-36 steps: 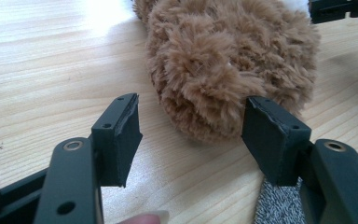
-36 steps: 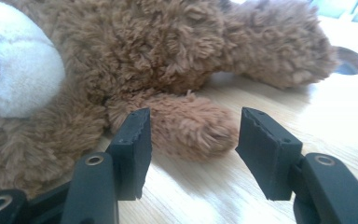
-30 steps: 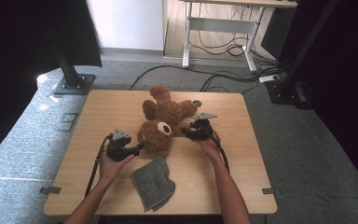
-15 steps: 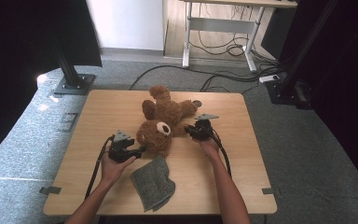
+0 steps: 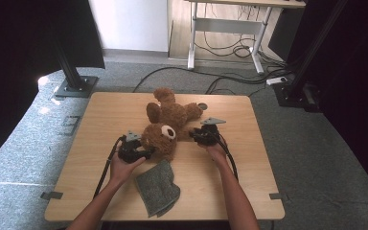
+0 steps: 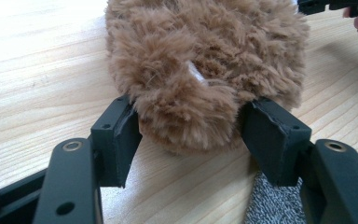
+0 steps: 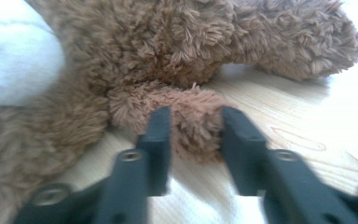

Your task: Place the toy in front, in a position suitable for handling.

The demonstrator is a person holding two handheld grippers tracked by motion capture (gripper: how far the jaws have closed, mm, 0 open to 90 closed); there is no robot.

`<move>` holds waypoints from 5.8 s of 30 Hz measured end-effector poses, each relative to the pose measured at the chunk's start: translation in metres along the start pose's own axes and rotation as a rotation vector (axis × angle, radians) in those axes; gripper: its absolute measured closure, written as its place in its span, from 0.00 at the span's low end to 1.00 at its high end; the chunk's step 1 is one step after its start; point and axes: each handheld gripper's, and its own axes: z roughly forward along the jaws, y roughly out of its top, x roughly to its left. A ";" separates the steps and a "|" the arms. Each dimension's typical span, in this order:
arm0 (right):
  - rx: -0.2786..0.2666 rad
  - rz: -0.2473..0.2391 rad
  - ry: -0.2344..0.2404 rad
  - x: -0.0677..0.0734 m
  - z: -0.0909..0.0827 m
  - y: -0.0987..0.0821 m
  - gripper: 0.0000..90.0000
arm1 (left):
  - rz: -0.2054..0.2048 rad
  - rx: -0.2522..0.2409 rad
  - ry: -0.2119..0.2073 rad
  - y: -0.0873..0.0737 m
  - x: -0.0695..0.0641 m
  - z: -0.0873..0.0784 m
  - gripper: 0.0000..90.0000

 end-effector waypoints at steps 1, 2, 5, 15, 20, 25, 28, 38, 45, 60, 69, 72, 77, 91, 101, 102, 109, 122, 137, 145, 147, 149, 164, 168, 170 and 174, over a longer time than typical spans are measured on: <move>0.017 0.000 -0.005 0.000 0.006 0.002 0.61 | -0.002 0.001 0.001 0.000 0.001 0.000 0.40; 0.017 0.000 -0.005 0.000 0.006 0.002 0.61 | -0.002 0.001 0.001 0.000 0.001 0.000 0.40; 0.039 0.013 -0.019 -0.001 0.015 0.003 0.70 | -0.004 0.003 0.001 0.001 0.003 0.002 0.40; 0.083 0.005 0.049 0.004 0.010 -0.004 0.93 | -0.004 0.025 0.033 0.011 0.011 0.010 0.38; 0.081 -0.004 0.087 0.016 0.005 -0.012 0.94 | -0.013 0.034 0.048 0.015 0.019 0.012 0.38; 0.077 -0.032 0.117 0.035 0.005 -0.017 0.94 | -0.026 0.039 0.075 0.016 0.025 0.011 0.39; 0.082 -0.041 0.157 0.051 0.008 -0.019 0.95 | -0.058 0.052 0.104 0.017 0.037 0.011 0.39; 0.094 -0.093 0.215 0.071 0.009 -0.019 0.92 | -0.123 0.037 0.143 0.015 0.061 0.001 0.42; -0.012 -0.065 0.099 0.041 -0.022 -0.005 0.66 | -0.113 -0.004 0.111 0.018 0.055 -0.010 0.39; -0.029 0.040 -0.098 -0.032 -0.024 0.014 0.45 | -0.101 0.032 0.087 0.015 0.052 -0.003 0.36; 0.066 0.108 -0.096 -0.044 0.000 -0.002 0.42 | -0.115 0.054 0.071 0.011 0.056 0.003 0.35; 0.052 0.107 -0.080 -0.043 0.001 -0.004 0.60 | -0.126 0.056 0.051 0.008 0.059 0.007 0.35; 0.066 0.096 -0.066 -0.038 -0.002 -0.004 0.74 | -0.139 0.061 0.013 0.006 0.061 0.011 0.35; 0.050 0.042 0.007 -0.012 -0.033 -0.030 0.78 | -0.112 0.089 -0.112 0.002 0.058 0.028 0.36; 0.037 0.029 0.026 0.010 -0.062 -0.054 0.78 | -0.075 0.097 -0.151 -0.009 0.050 0.018 0.37; 0.038 0.032 0.027 0.011 -0.065 -0.056 0.78 | -0.064 0.097 -0.146 -0.011 0.048 0.016 0.37; 0.033 0.035 0.022 0.020 -0.078 -0.066 0.78 | -0.046 0.097 -0.142 -0.013 0.041 0.016 0.37; 0.016 0.081 -0.001 0.013 -0.094 -0.078 0.77 | -0.022 0.106 -0.171 -0.007 0.027 0.027 0.36; 0.012 0.085 0.007 0.022 -0.112 -0.092 0.77 | 0.011 0.118 -0.184 -0.011 0.017 0.022 0.36; 0.009 0.069 0.011 0.028 -0.116 -0.096 0.76 | 0.009 0.114 -0.192 -0.015 0.018 0.019 0.36; 0.003 0.073 0.000 0.025 -0.115 -0.096 0.74 | -0.004 0.113 -0.202 -0.015 0.020 0.020 0.36; 0.002 0.077 -0.001 0.024 -0.114 -0.096 0.73 | -0.007 0.112 -0.204 -0.015 0.021 0.020 0.35; -0.052 0.054 -0.093 0.030 -0.127 -0.088 0.42 | -0.032 0.075 -0.136 -0.025 0.039 -0.009 0.34; -0.061 0.063 -0.086 0.030 -0.128 -0.088 0.41 | -0.035 0.077 -0.138 -0.026 0.041 -0.010 0.34; -0.067 0.062 -0.079 0.030 -0.128 -0.087 0.41 | -0.035 0.074 -0.148 -0.027 0.038 -0.012 0.33; -0.070 0.066 -0.073 0.031 -0.127 -0.086 0.41 | -0.021 0.081 -0.165 -0.030 0.031 -0.019 0.32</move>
